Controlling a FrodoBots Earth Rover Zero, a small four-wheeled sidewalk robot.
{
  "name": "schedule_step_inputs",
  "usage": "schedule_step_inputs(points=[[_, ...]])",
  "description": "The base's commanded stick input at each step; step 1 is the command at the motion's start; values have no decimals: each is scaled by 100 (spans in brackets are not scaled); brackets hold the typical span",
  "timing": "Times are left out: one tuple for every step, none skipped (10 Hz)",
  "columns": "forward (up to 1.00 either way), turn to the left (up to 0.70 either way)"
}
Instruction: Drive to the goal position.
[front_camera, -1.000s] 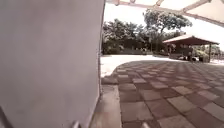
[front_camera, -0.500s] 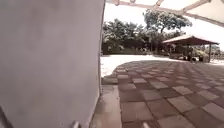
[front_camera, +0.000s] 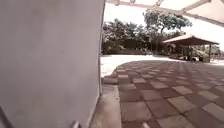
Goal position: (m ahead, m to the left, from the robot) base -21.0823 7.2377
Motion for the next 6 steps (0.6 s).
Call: schedule_step_inputs(points=[[0,-66],[0,-63],[8,0],[51,0],[69,0],[70,0]])
